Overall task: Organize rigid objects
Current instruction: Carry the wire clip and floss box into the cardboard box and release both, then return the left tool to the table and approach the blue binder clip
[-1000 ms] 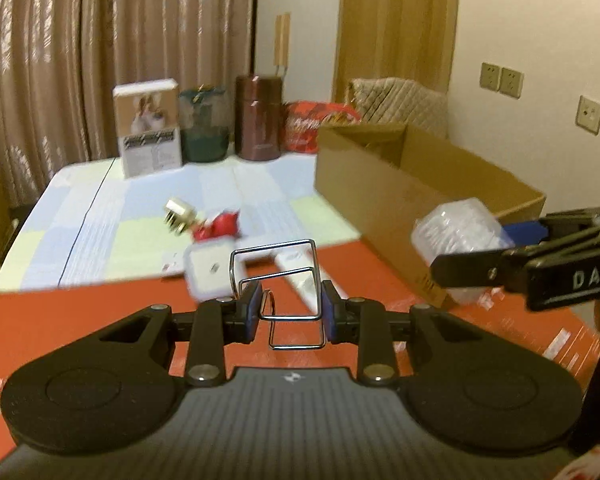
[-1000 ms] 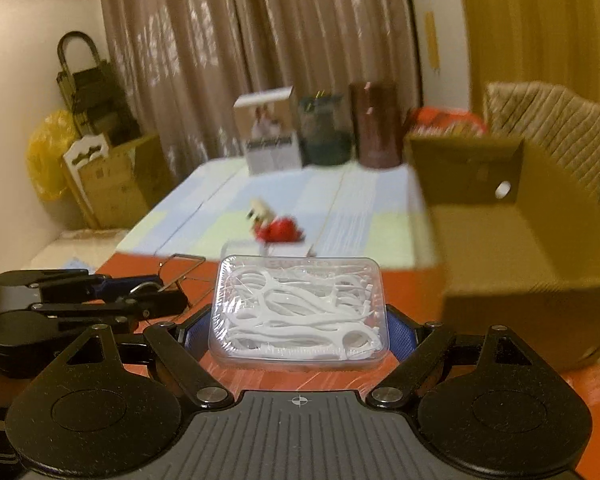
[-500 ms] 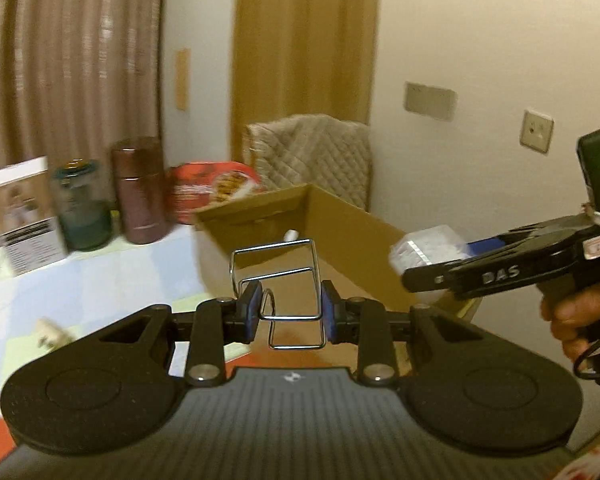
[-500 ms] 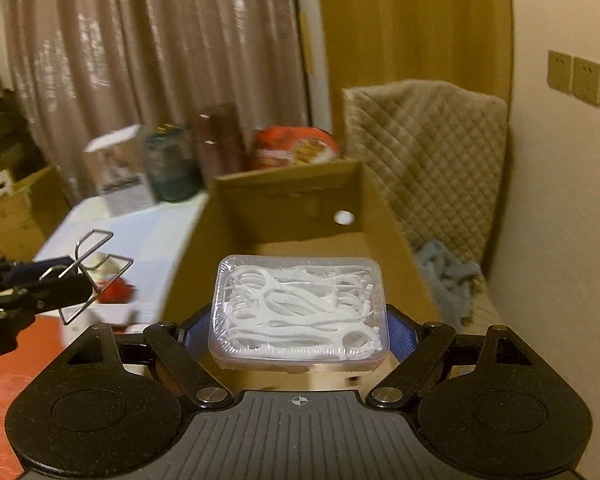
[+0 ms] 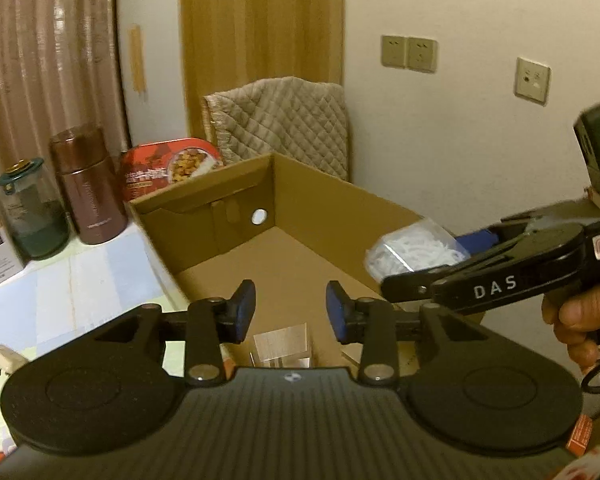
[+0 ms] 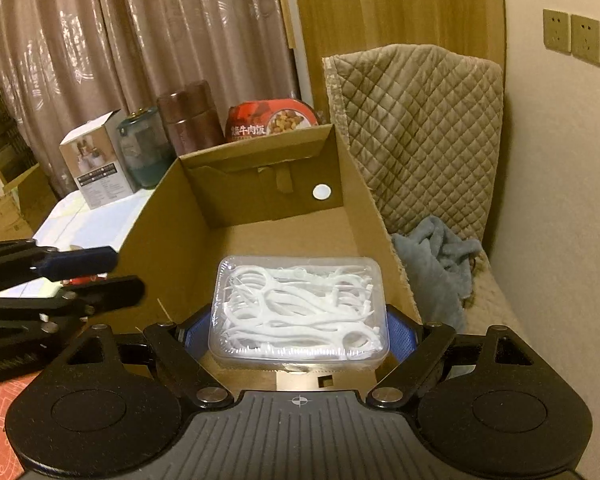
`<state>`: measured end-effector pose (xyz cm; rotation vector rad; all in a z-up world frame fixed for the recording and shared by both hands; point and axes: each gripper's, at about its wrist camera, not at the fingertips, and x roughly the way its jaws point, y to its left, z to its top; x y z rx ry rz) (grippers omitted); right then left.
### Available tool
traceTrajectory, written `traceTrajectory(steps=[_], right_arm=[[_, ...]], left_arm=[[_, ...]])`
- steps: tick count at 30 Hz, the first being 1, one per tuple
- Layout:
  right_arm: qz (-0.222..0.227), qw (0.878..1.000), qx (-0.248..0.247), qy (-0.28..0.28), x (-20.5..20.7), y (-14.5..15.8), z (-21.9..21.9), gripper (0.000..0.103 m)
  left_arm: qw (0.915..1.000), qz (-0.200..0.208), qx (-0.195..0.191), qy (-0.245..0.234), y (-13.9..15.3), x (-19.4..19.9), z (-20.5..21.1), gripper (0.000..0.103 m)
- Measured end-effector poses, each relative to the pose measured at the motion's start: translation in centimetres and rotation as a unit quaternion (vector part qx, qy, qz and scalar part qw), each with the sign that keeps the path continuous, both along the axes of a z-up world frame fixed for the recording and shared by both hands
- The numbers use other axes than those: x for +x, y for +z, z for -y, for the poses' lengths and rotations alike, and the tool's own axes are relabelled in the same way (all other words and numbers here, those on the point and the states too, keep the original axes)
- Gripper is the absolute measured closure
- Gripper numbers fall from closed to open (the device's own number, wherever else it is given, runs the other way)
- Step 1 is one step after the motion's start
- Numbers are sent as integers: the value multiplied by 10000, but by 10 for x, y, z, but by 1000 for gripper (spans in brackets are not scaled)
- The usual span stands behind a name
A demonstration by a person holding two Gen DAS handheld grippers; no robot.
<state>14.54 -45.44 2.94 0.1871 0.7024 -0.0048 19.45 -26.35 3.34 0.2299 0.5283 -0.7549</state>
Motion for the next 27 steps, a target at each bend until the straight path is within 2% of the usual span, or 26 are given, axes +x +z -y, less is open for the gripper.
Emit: traceTrajectory(steps=[7, 16, 20, 23, 27], right_arm=[[-47, 10000, 52, 62, 6, -6, -2, 21], [-178, 9996, -164, 115, 14, -9, -14, 21], [-52, 9999, -95, 119, 12, -9, -15, 21], [106, 9999, -4, -2, 8, 1, -13, 19], [404, 9992, 38, -9, -3, 30, -21, 17]], left_arm=[[9993, -24, -195, 322, 12, 1, -30, 70], [9983, -27, -242, 527, 17, 0, -54, 70], [9978, -42, -269, 612, 19, -3, -65, 69], [9971, -67, -293, 694, 22, -8, -78, 67], [9957, -49, -363, 851, 32, -16, -102, 66]])
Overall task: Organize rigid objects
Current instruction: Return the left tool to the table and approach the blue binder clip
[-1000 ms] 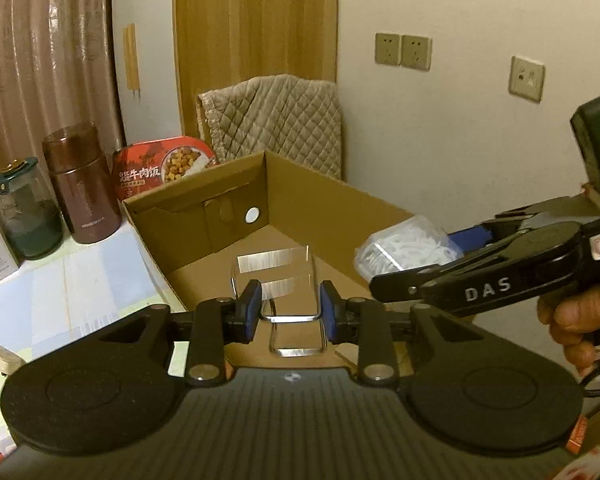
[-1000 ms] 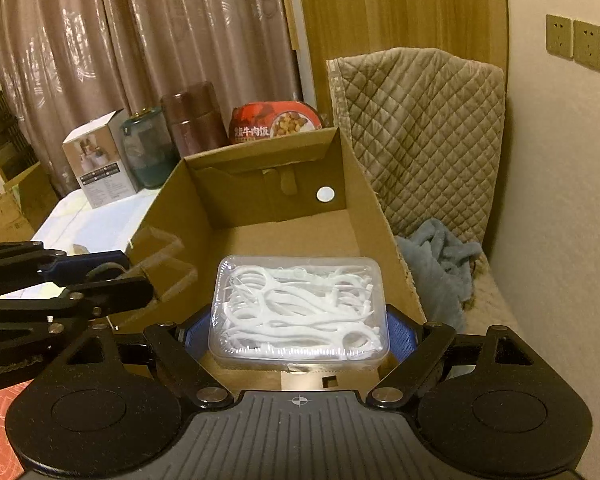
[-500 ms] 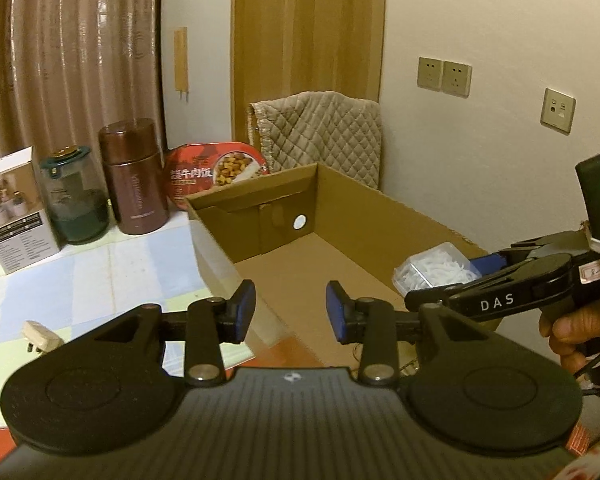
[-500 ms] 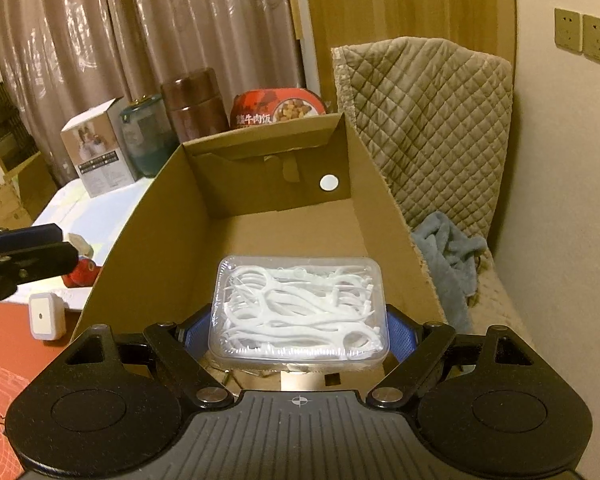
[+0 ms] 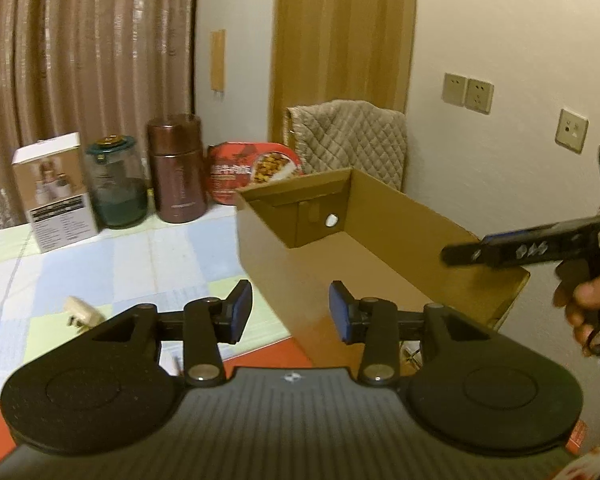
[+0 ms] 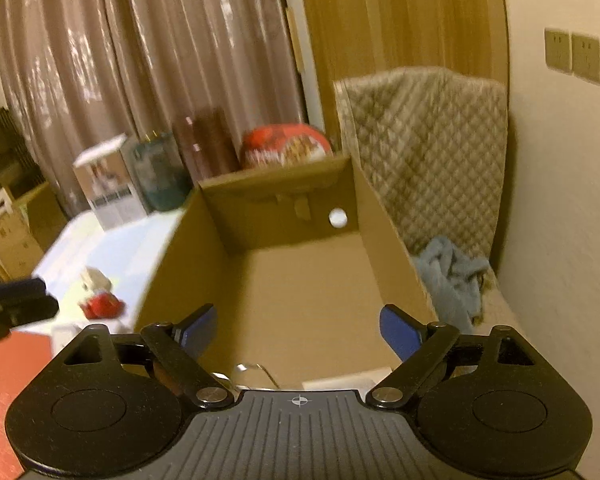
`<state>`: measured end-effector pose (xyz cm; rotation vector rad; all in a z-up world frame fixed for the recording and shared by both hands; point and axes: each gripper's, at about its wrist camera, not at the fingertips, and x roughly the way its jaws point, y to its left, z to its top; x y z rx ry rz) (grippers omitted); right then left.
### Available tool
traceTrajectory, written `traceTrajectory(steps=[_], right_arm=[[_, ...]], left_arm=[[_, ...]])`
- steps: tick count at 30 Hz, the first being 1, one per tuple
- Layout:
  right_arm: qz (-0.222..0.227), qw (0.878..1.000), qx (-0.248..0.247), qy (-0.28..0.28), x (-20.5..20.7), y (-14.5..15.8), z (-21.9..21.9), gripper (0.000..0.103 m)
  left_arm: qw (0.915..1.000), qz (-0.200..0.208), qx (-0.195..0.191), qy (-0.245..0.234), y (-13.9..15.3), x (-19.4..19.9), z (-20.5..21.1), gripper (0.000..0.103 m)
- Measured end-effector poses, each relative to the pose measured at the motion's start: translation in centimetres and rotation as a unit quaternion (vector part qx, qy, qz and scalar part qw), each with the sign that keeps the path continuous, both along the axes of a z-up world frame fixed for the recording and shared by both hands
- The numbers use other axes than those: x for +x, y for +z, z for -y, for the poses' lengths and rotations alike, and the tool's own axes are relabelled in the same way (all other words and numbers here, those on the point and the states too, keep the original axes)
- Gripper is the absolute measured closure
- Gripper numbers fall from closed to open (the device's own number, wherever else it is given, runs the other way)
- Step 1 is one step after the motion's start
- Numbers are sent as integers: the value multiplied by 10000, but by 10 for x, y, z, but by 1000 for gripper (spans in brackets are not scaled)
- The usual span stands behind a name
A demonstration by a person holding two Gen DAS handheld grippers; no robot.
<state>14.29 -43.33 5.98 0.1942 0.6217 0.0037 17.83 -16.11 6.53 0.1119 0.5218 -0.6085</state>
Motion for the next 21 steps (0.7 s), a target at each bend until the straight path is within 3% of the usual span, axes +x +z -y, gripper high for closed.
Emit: traceTrajectory(steps=[6, 10, 16, 21], right_arm=[[459, 9986, 26, 252, -33, 47, -42, 16], [652, 9964, 117, 526, -56, 59, -81, 14], [721, 9936, 232, 837, -80, 54, -133, 14], [495, 9931, 411, 980, -85, 28, -165, 14]], left_arm=[[9996, 39, -19, 289, 20, -21, -50, 58], [9985, 73, 68, 540, 26, -36, -89, 52], [9945, 12, 206, 1028, 20, -64, -150, 49], [9913, -168, 242, 1282, -1, -84, -186, 47]])
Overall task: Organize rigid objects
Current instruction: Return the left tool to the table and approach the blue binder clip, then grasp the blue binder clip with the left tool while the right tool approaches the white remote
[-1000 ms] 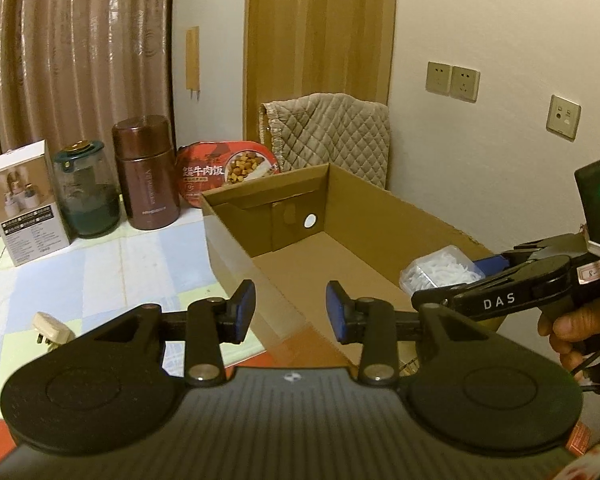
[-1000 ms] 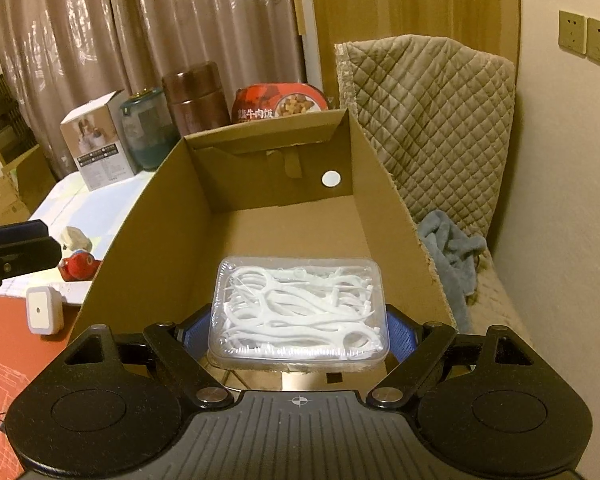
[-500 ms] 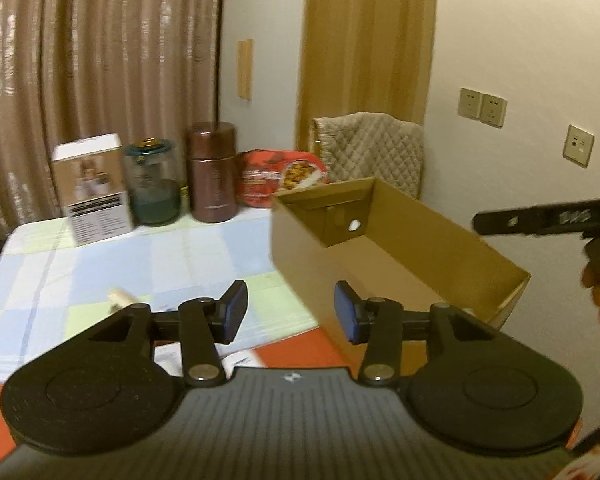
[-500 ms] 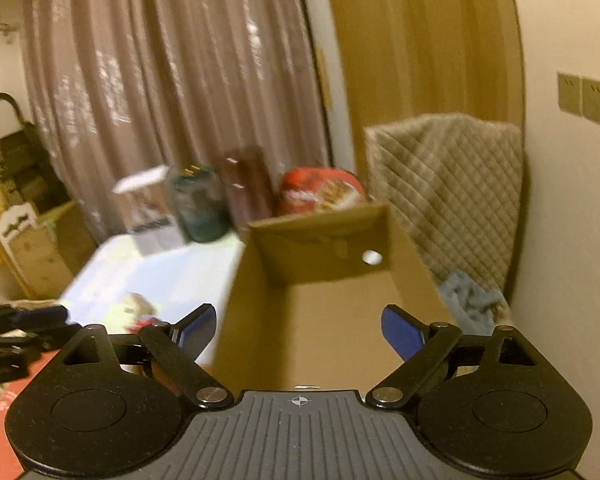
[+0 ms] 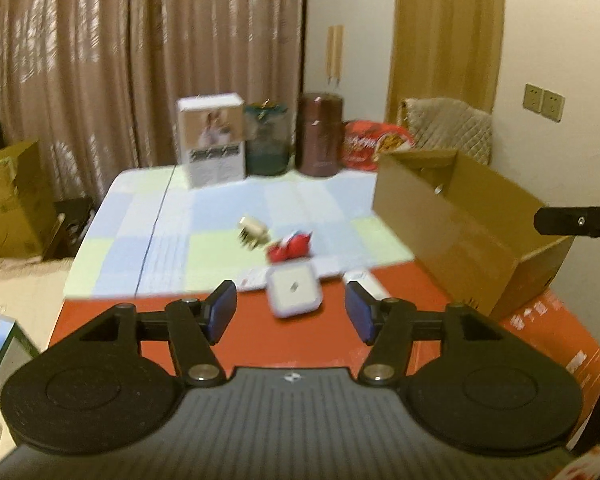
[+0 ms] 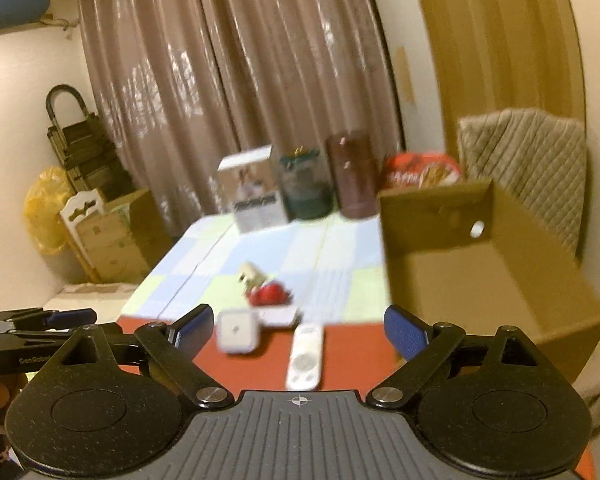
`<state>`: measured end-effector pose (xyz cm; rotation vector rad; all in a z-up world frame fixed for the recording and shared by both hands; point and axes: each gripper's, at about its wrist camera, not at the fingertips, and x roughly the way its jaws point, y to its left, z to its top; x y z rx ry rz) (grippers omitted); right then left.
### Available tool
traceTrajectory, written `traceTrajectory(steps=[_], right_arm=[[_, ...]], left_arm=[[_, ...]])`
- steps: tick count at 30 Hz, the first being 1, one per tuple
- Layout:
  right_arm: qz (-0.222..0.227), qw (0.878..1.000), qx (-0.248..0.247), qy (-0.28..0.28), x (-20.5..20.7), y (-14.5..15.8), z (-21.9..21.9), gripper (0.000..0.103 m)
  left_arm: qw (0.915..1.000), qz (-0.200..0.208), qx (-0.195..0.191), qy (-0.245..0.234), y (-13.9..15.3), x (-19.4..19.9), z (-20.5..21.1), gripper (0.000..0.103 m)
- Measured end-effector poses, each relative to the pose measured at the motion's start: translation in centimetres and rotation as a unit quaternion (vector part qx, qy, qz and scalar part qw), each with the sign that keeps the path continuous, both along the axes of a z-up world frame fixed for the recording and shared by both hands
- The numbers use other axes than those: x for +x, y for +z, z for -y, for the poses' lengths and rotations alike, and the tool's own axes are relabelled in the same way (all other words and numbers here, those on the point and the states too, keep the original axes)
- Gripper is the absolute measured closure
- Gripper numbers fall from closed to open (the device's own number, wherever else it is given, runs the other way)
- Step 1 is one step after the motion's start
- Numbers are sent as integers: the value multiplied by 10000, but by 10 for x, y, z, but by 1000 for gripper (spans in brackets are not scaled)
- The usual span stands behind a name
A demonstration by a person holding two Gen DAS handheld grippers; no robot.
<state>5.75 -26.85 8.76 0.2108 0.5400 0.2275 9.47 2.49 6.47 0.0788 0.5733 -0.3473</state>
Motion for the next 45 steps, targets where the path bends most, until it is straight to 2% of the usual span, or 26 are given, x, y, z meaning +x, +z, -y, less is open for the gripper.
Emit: traceTrajectory(steps=[5, 10, 16, 19, 23, 34, 40, 43, 45], right_arm=[[-282, 9994, -2, 195, 1, -32, -23, 14], [-546, 9977, -96, 393, 3, -64, -35, 14], [-845, 9945, -285, 541, 10, -93, -39, 14], [-1000, 9931, -300, 542, 17, -105, -39, 14], [-1137, 9912, -371, 560, 23, -113, -40, 14], [-1370, 9884, -391, 517, 45, -128, -40, 14], [-1455, 9876, -351, 476, 50, -132, -37, 14], [-1477, 9869, -388, 519, 50, -134, -39, 14], [-1462, 9869, -415, 542, 50, -134, -41, 14]], left_arm=[[9996, -199, 189, -120, -32, -14, -11, 47], [9957, -318, 552, -673, -68, -20, -4, 47], [9752, -422, 1622, -1445, -107, -17, 12, 47], [9663, -513, 1918, -1640, -125, -9, 18, 47], [9623, -586, 1948, -1803, -139, 5, 24, 47], [9655, -380, 1603, -2017, -145, 41, 47, 47], [9696, -484, 1312, -2008, -147, 63, 52, 48], [9716, -604, 1098, -2007, -148, 69, 52, 58], [9729, -699, 977, -1974, -147, 71, 52, 69]])
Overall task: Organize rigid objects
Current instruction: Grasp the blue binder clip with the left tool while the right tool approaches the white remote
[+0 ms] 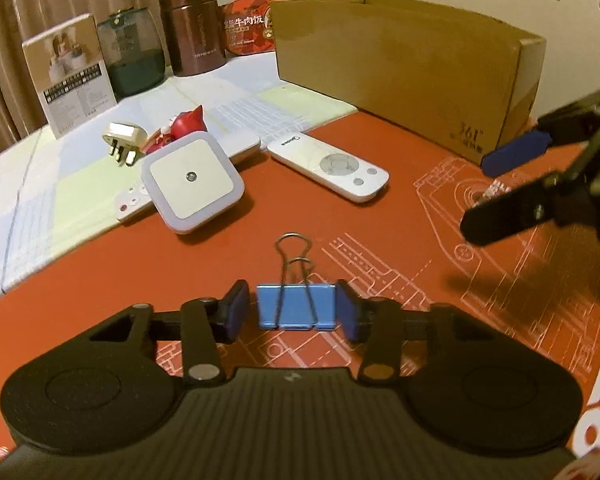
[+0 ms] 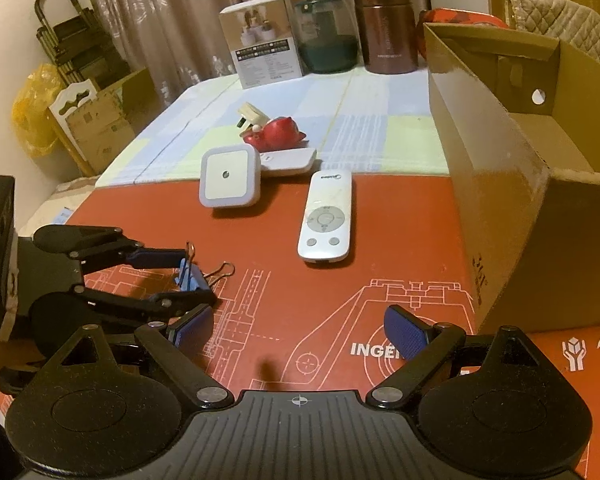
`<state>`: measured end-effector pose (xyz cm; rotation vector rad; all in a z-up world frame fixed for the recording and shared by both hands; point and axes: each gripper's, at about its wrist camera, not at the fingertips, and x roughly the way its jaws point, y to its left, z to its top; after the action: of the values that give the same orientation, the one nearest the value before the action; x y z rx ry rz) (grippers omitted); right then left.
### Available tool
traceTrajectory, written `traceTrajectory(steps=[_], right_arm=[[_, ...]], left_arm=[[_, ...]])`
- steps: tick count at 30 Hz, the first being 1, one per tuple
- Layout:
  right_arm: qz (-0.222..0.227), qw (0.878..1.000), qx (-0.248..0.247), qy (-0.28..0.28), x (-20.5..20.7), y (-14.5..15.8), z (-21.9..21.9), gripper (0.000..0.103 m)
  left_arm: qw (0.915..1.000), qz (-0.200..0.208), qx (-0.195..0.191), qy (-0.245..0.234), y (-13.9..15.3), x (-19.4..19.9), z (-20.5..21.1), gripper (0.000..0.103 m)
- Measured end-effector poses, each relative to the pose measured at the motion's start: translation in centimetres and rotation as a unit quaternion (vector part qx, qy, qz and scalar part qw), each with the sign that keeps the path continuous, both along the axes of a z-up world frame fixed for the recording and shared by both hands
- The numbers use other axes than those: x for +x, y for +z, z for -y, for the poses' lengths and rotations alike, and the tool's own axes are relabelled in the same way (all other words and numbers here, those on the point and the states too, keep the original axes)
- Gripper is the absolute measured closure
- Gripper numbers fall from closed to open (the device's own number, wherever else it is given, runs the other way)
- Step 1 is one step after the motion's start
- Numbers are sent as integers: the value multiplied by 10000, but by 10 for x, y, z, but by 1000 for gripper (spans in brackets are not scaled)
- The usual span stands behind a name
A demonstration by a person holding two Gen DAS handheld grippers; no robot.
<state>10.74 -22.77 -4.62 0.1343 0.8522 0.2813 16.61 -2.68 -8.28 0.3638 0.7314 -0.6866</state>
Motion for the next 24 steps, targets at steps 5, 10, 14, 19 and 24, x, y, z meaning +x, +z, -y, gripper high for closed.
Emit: traceTrajectory(steps=[5, 10, 14, 19, 24], right_arm=[[30, 10000, -29, 41, 2, 0, -5, 14], [145, 9998, -116, 103, 11, -3, -15, 14], [290, 9991, -292, 92, 27, -9, -24, 14], [495, 9973, -462, -273, 57, -20, -24, 14], [523, 9955, -610, -512, 87, -37, -23, 22]], left_arm=[[9987, -77, -156, 489, 8, 1, -6, 69], [9908, 15, -554, 1233, 32, 10, -28, 69], [9837, 2, -815, 1604, 43, 19, -40, 69], [9800, -32, -843, 1800, 44, 27, -43, 69], [9794, -91, -883, 1811, 41, 33, -41, 69]])
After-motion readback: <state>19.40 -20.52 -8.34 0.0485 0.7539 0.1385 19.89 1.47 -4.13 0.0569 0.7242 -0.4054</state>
